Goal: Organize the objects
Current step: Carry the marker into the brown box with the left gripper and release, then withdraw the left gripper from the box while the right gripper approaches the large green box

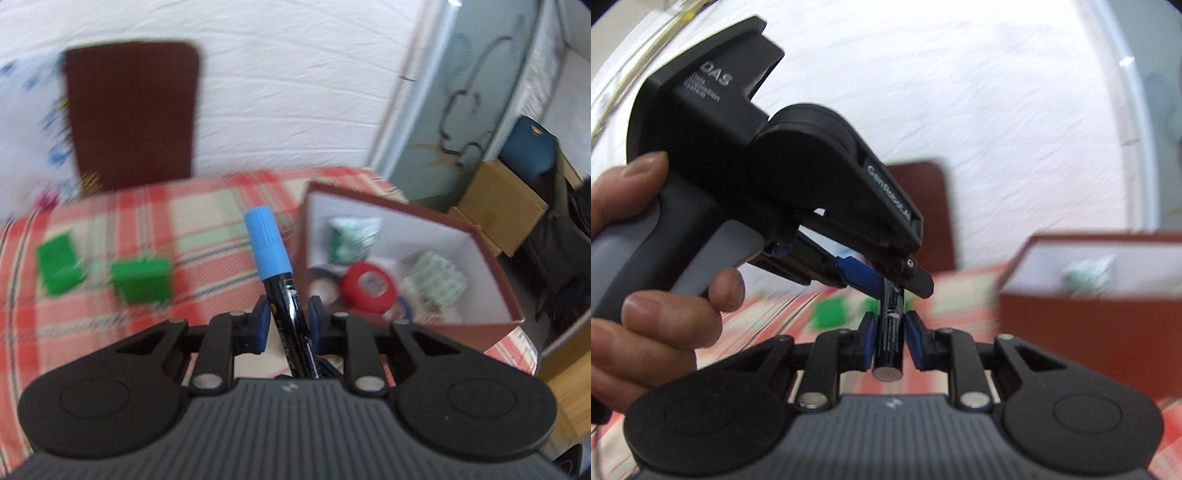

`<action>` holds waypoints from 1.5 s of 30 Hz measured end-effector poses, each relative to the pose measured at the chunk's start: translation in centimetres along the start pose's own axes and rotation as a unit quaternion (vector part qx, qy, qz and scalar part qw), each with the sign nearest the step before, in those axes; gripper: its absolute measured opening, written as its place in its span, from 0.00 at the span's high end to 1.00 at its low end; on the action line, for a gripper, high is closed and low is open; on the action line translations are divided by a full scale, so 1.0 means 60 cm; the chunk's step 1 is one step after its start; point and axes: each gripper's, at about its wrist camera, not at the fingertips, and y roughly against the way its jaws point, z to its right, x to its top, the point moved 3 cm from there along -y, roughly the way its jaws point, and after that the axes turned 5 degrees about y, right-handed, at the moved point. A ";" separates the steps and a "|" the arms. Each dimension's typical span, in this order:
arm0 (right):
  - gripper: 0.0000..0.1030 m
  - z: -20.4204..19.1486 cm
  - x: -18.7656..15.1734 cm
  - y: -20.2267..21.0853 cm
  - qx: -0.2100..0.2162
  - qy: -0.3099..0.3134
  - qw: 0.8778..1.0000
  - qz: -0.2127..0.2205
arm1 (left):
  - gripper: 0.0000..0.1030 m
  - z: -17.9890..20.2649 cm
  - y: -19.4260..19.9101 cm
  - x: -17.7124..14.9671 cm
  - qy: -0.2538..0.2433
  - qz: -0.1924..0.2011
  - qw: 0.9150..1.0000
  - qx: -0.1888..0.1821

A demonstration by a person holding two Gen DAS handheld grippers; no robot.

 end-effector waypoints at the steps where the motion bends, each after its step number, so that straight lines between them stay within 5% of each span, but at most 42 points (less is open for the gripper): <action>1: 0.82 0.019 0.007 -0.004 -0.014 -0.008 1.000 0.005 | 0.78 0.020 -0.014 0.011 -0.014 0.004 1.000 -0.008; 8: 0.82 0.139 0.021 -0.050 -0.075 -0.059 0.995 0.008 | 0.78 0.089 -0.116 0.042 -0.057 -0.009 0.998 -0.028; 15: 0.72 0.167 0.010 -0.094 -0.120 -0.038 0.992 -0.014 | 0.76 0.075 -0.159 0.042 -0.067 -0.021 0.997 0.011; 32: 0.58 0.154 -0.002 0.001 -0.159 -0.052 0.986 0.023 | 0.74 0.085 -0.056 0.001 -0.089 0.023 0.995 0.038; 37: 0.54 0.172 -0.013 0.037 -0.182 -0.065 0.981 0.034 | 0.64 0.085 -0.014 -0.031 -0.107 0.044 0.992 0.058; 45: 0.51 0.149 -0.051 0.061 -0.155 -0.115 0.981 -0.021 | 0.59 0.060 0.036 -0.090 -0.115 0.049 0.988 0.093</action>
